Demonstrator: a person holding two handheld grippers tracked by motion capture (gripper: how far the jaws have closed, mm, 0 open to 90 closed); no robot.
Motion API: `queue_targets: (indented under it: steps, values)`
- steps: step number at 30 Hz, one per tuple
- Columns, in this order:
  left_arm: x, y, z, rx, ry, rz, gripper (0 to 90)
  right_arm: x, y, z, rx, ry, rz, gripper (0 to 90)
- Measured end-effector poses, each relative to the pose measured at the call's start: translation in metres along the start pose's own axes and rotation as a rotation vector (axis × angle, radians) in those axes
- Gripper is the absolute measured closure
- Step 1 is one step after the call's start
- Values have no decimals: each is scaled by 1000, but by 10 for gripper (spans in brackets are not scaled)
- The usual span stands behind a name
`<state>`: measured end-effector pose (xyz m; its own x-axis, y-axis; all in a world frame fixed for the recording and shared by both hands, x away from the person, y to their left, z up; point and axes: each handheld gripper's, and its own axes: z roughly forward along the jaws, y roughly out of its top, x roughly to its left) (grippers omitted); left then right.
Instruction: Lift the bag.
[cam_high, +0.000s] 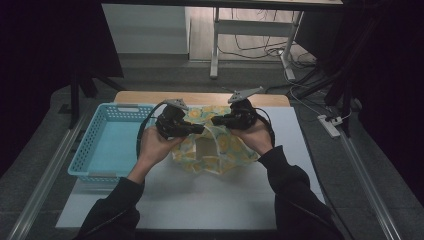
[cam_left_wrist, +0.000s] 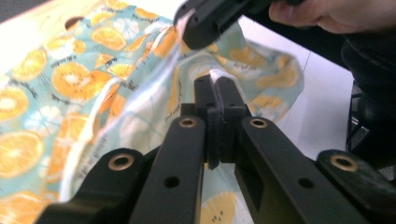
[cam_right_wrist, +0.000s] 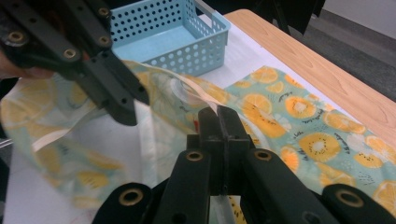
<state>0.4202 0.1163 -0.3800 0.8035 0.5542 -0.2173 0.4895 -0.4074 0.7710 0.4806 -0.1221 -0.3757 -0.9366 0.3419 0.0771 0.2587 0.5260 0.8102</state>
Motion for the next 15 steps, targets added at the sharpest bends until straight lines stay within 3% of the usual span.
queue_targets:
  steps: [15]
  values:
    - [-5, 38, -22, -53, 28, 51, 900, 9, 27, -21, -36, 8, -24, 900]
